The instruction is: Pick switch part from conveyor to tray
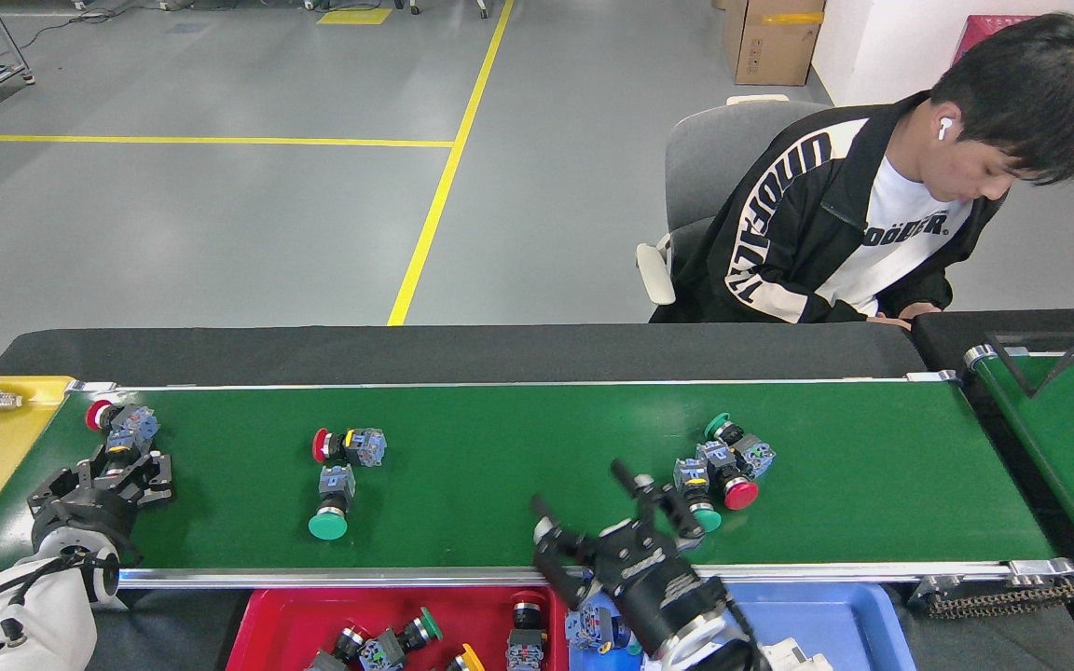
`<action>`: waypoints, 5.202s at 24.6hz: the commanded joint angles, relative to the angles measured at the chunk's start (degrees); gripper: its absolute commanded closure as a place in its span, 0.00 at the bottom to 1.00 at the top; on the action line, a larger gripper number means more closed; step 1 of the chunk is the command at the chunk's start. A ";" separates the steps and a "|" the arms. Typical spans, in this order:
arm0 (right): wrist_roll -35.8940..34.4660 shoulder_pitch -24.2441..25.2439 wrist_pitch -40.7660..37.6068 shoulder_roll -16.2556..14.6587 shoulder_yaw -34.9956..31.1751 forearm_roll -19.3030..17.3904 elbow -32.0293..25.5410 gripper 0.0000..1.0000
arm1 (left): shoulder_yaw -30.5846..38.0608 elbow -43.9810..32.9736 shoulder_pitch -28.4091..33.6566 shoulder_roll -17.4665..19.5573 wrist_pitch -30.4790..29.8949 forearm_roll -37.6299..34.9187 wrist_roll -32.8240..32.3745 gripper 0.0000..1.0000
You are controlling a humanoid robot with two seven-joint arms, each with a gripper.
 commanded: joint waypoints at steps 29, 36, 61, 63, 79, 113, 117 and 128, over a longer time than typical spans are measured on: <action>-0.88 -7.23 5.98 3.90 5.63 2.56 18.26 0.04 | -1.88 -74.13 50.99 -11.40 -23.62 2.22 -2.96 0.00; -0.97 -14.44 6.59 6.36 8.71 1.42 29.07 0.15 | 19.22 -74.57 51.78 -23.00 -19.22 3.18 -10.60 0.00; -1.49 2.08 -27.16 -3.05 8.97 -5.35 1.30 0.74 | 13.42 -27.46 17.07 -5.07 -6.39 -5.43 -6.12 0.33; -0.88 2.88 -31.46 -1.64 11.08 -5.35 1.38 0.40 | 12.89 -23.77 14.87 -4.19 -7.71 -5.34 -4.98 0.71; 1.67 -1.17 -8.44 0.20 -5.27 -5.26 0.77 0.02 | 11.04 -64.64 43.52 -10.70 -25.99 4.41 -4.89 0.92; -6.68 21.86 -16.79 -6.21 -28.21 -8.43 -6.26 0.01 | 24.67 -67.81 44.93 -23.44 -19.31 -1.92 -9.72 0.00; -6.59 21.86 -16.79 -5.60 -28.30 -8.43 -6.09 0.01 | 22.12 -55.85 33.33 -21.95 -15.35 -7.01 -8.58 0.00; -6.68 21.95 -16.87 -5.60 -30.23 -8.69 -5.12 0.01 | 14.38 -36.17 20.50 -12.45 -7.79 -7.72 -4.98 0.01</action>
